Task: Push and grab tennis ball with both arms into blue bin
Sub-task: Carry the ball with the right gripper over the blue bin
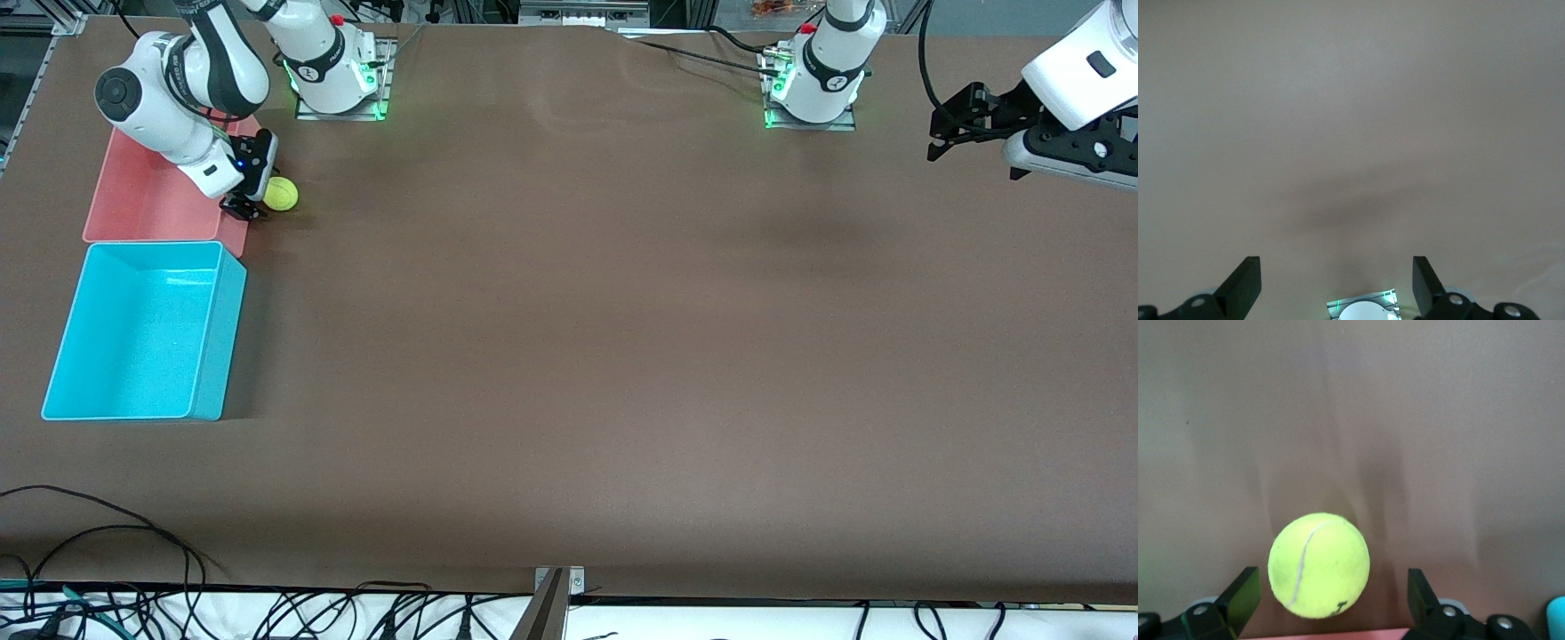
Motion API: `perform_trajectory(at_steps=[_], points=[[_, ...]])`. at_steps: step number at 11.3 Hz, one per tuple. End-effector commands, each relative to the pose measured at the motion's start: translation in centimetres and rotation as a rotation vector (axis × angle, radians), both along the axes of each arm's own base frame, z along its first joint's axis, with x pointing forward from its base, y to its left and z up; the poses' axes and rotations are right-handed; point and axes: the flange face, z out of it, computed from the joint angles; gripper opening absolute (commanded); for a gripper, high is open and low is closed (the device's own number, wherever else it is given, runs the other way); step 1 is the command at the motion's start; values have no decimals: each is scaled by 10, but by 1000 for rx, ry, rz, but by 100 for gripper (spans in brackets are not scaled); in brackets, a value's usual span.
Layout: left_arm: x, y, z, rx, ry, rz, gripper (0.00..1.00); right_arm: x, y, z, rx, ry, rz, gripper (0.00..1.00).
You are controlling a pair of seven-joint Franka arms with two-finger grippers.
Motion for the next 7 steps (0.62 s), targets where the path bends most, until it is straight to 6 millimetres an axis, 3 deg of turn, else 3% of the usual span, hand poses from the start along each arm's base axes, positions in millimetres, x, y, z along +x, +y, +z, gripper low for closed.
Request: perform_trajectory(at_steps=[1,5,6,7], points=[[2,-3,7,21,-5,-28,100,-26,18,-9,3,-17,-11,98],[0,-12,6,38,-5,-44,100,-29,16,-32,-10,-5,-14,98],[0,-12,6,37,-3,-44,100,-31,16,-39,-14,-3,-14,90],[0,-16,6,40,-2,-52,100,-30,16,-41,-16,-3,-14,76]])
